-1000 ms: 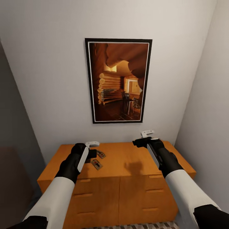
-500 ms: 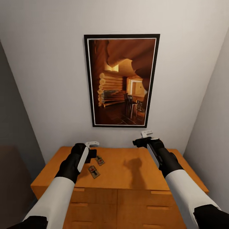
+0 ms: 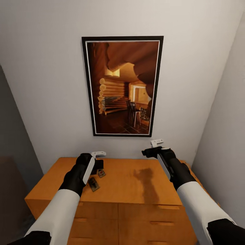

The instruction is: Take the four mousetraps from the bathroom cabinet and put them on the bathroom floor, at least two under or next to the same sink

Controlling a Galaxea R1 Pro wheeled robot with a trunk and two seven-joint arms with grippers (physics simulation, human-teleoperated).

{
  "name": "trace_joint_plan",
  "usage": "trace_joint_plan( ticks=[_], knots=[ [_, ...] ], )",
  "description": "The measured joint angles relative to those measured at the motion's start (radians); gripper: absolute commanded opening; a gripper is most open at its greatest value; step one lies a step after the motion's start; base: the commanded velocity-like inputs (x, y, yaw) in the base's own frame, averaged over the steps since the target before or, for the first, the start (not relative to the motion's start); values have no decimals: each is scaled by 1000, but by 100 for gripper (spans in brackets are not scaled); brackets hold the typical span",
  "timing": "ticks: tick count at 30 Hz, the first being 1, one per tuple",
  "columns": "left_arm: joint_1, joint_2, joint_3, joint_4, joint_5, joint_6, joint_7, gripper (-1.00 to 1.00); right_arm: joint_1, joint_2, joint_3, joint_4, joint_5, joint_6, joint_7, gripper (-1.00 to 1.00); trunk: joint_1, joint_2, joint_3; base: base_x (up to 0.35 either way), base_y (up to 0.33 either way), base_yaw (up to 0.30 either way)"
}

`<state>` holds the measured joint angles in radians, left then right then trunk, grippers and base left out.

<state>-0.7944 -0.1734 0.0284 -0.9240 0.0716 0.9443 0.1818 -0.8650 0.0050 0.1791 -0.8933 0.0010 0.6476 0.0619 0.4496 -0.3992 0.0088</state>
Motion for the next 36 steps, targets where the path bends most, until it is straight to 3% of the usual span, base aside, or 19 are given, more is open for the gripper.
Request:
trace_joint_plan(
  ticks=[9, 36],
  knots=[
    [0, 0, 0, 0, 0, 0, 0, -100, 0, 0, 0, 0, 0, 0, 0, 100, 0, 0, 0, 0, -231, 0],
    [0, 0, 0, 0, -1, 0, 0, -100, 0, 0, 0, 0, 0, 0, 0, 100, 0, 0, 0, 0, -8, 0]
  ],
)
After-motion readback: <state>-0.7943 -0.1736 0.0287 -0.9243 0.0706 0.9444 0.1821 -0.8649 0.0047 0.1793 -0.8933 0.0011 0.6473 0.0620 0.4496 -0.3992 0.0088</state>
